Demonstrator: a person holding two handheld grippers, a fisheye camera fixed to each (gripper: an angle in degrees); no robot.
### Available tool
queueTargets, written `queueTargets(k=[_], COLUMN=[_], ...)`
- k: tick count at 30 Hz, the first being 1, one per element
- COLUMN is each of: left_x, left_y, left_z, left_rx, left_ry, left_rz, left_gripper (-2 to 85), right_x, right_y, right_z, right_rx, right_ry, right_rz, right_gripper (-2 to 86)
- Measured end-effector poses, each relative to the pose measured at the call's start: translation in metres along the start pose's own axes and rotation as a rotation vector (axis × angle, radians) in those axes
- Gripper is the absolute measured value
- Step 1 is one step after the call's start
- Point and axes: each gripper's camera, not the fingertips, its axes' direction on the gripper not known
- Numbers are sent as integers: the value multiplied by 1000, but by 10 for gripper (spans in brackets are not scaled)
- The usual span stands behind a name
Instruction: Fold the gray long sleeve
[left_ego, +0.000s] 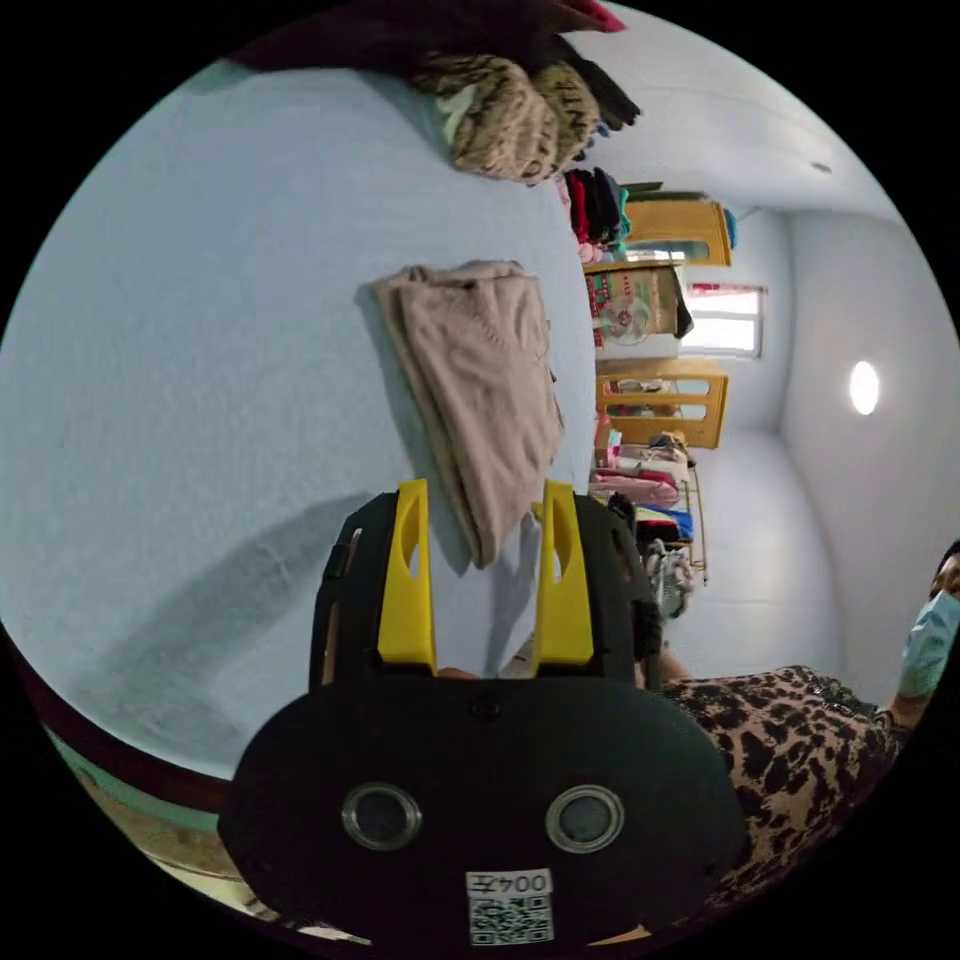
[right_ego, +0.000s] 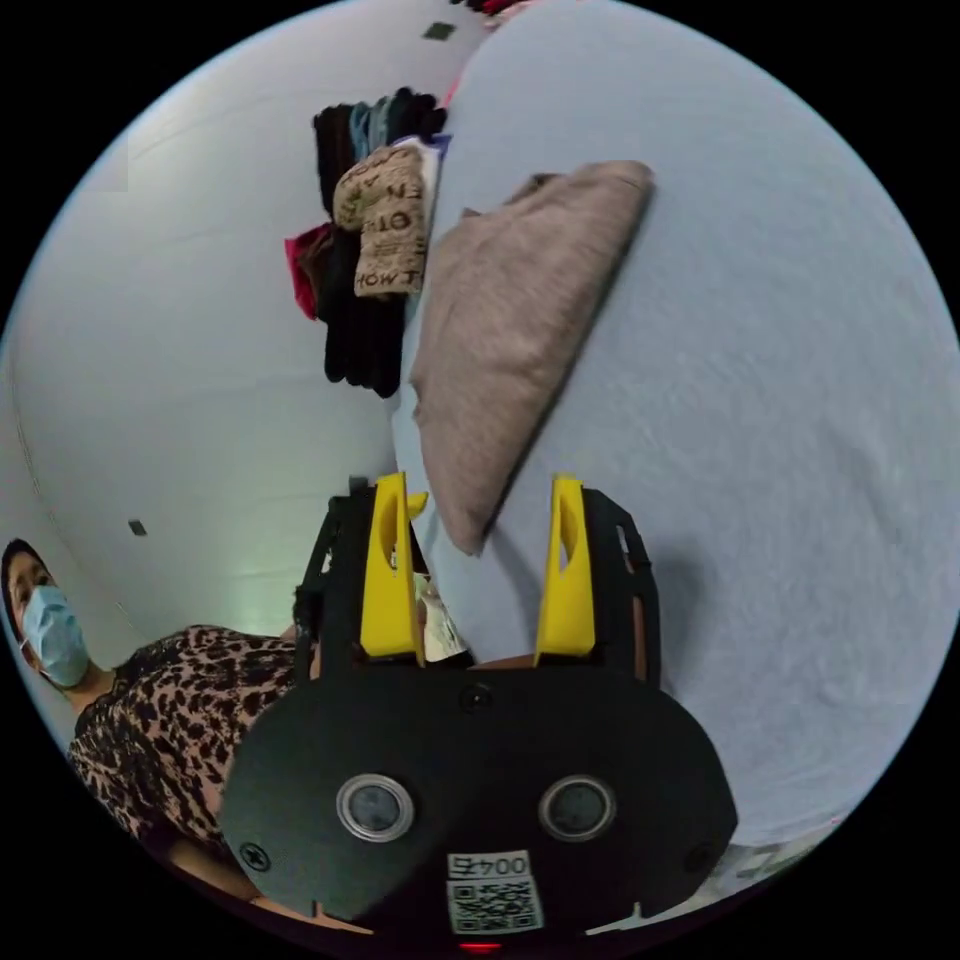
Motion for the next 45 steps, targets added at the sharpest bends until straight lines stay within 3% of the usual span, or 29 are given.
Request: queueTargets(k=[4,9,12,18,21,23,26,33,36,38,45], left_x=[-28,-51,-69,-95,-100,-100,-92,-85,-85,-89,-84], left_y=[-4,-19,-22,-42,-51,-60,-66,-60,-46,-32,-2], left_z=[3,14,21,50,72,82,85,96,101,105,114], left_rx=[-4,-39,-23,-25,4,11,8,-20,-68,-122,-281], left_ry=[54,65,107,272,358,405,337,327,262,208,198], left_rz=[-68,-98,-141,-224,-227,-183,-188,-148,-104,-68,155], left_gripper=[165,182,190,210,157,71,63,60,61,63,65], right_x=[60,91,113,157,187,213,254,350,387,409,388], right_y=[15,1,-5,11,15,19,27,37,29,28,113], right_z=[20,70,92,116,139,158,177,243,281,317,391], right_rx=[63,13,27,104,100,91,105,257,328,320,458], right_ry=[-113,-73,-69,-237,-290,-284,-319,-428,-472,-527,-244], right_rz=[76,35,117,196,213,216,246,341,350,321,93], right_gripper=[164,134,90,74,76,96,176,197,155,82,55])
